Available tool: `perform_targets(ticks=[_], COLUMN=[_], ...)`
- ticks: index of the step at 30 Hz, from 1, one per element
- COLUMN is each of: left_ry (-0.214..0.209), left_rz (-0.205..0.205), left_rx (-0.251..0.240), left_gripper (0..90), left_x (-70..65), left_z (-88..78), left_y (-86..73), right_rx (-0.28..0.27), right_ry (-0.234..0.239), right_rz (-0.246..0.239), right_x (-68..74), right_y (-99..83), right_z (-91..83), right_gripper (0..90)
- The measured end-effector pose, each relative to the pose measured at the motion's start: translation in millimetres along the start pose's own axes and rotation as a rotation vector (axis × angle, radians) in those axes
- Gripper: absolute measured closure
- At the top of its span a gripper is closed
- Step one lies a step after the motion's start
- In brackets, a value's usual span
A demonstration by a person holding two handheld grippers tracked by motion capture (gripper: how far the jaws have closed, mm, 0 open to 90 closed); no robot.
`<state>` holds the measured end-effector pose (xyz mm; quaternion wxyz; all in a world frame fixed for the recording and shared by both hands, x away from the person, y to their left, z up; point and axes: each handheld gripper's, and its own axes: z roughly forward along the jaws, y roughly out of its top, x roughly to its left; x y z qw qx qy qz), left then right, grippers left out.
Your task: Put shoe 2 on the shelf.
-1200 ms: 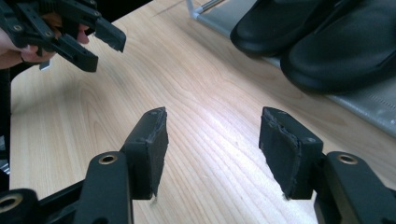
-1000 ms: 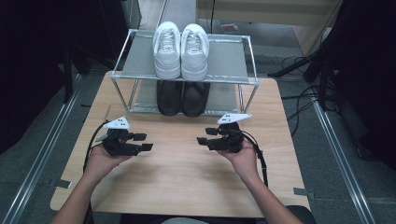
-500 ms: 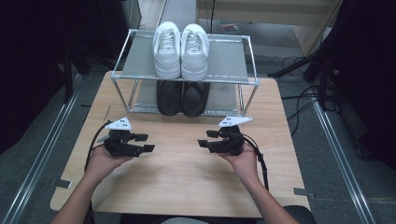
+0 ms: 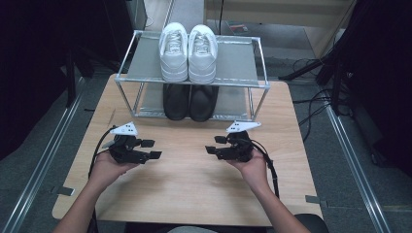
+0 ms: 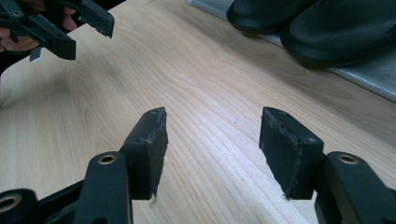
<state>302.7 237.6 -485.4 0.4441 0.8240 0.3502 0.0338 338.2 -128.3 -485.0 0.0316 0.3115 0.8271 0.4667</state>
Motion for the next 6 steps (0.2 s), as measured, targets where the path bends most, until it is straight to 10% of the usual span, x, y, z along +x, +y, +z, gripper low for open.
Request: perform_targets(ticks=[6], left_ry=[-0.010], left_rz=[-0.006], left_rx=[0.001], left_gripper=[33.6], left_x=[-1.3], left_z=[3.4], left_y=[0.3], right_rx=[0.001], right_ry=[-0.011], right_rz=[-0.004], right_x=[-0.8], right_y=[-0.1], right_z=[0.6], right_gripper=[39.8])
